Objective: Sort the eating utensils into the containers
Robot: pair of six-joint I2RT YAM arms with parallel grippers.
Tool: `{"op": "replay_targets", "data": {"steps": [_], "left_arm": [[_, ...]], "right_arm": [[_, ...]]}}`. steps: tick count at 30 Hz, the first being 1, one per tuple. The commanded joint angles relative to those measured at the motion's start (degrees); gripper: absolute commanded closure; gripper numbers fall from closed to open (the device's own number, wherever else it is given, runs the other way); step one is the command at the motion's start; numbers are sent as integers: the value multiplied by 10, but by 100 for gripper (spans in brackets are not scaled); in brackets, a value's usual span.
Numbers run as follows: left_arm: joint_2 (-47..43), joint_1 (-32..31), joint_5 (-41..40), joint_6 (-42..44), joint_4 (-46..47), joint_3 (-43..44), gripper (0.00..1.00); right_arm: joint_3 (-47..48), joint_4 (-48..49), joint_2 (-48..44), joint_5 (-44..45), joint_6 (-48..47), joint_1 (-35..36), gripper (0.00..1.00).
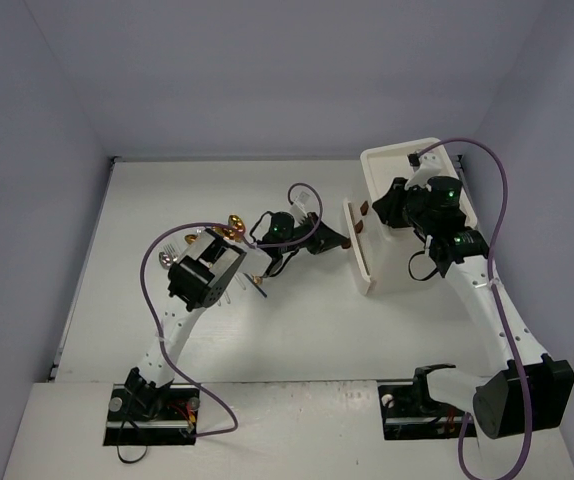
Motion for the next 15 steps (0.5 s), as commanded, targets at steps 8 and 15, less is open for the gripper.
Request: {"op": "replay_targets", "data": {"steps": [8, 15], "left_arm": [[-109, 37, 33, 28, 16, -84, 100], [-143, 58, 40, 33, 16, -136, 100]], "right_arm": [[0, -48, 12, 83, -16, -6, 100], [3, -50, 8, 79, -16, -7, 100]]}}
